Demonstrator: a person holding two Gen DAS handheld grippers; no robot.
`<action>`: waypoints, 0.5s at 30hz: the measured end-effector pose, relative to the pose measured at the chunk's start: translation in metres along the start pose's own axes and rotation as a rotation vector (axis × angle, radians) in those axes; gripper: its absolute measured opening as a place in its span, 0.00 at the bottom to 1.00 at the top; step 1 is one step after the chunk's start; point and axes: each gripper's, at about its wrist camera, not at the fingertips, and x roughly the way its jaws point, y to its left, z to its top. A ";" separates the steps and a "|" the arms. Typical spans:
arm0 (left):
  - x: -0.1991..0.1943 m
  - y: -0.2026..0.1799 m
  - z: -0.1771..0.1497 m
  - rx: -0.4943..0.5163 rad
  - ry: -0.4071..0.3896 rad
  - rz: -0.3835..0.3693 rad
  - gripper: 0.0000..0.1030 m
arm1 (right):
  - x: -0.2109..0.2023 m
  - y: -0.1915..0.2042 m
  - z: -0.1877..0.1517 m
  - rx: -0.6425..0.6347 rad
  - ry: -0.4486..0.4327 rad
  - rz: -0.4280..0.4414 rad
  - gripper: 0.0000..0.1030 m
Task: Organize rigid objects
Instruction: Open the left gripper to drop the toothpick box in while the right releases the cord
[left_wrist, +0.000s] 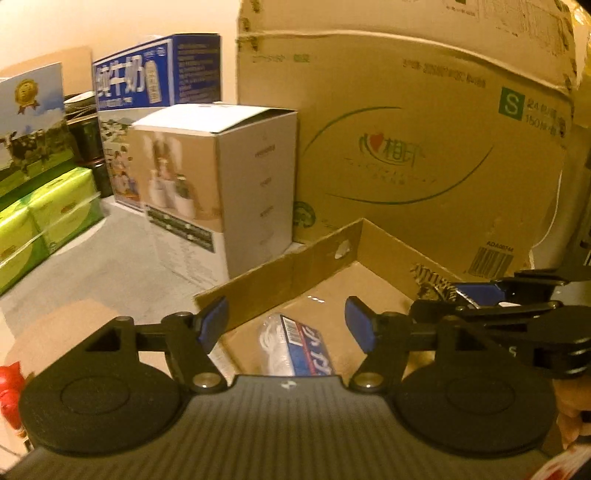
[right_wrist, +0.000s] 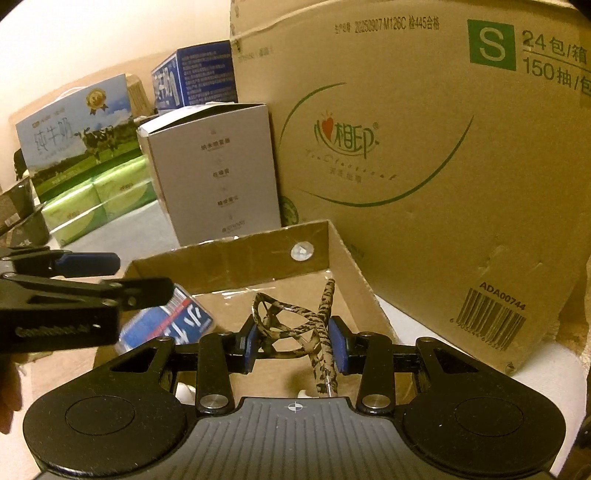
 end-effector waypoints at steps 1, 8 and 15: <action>-0.003 0.002 -0.001 -0.004 0.001 0.000 0.64 | -0.001 0.001 0.000 0.002 0.000 0.000 0.39; -0.019 0.011 -0.009 -0.024 0.012 0.003 0.64 | -0.006 0.010 0.004 -0.004 -0.005 0.012 0.39; -0.026 0.016 -0.014 -0.038 0.009 0.009 0.64 | -0.002 0.017 0.010 -0.001 -0.029 0.044 0.39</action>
